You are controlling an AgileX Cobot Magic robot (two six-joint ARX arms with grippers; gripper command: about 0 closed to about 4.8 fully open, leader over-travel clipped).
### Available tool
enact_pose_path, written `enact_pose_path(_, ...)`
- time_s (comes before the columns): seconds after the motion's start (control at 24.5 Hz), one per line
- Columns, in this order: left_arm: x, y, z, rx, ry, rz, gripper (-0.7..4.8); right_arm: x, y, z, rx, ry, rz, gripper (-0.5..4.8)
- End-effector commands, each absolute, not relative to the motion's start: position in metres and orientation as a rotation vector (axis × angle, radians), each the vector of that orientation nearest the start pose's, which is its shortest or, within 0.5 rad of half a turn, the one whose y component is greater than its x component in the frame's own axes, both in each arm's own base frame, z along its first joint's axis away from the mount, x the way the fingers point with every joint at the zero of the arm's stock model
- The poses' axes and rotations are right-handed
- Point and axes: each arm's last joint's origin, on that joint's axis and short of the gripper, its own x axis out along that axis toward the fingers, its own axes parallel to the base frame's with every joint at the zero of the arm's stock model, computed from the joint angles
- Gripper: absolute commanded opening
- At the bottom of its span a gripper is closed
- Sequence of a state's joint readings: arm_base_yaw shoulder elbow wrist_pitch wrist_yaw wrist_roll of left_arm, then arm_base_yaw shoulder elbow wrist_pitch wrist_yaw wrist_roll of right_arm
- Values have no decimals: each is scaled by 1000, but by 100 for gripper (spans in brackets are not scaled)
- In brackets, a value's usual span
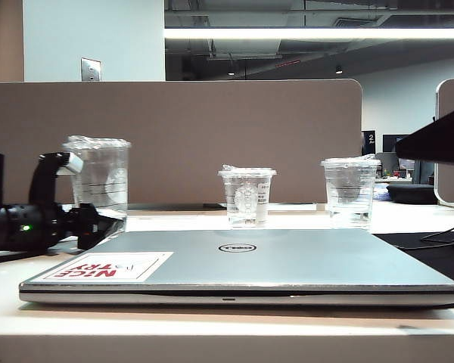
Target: Pick up the coffee cup on the left and place it on the left side of the laptop.
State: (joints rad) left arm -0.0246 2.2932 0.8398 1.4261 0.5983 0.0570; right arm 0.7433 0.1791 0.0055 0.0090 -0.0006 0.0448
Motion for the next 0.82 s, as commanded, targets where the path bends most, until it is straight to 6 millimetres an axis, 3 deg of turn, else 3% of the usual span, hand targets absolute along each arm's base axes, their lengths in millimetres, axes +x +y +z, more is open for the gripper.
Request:
enact_pose_path(0.04,358,-24,55,22,46,-619,309,79,73,152,-14,160,738,-5)
enact_pose_path(0.25,335,-23,54,25,95,-604,309,79,73,152,-13,159,738,-4)
enact_pose_path(0.57,296,-22,69,57,122,-576,309,79,73,152,-13,158,738,-4)
enact_pose_path(0.82,273,-21,62,41,192,-567,309,79,73,152,-13,157,738,-4)
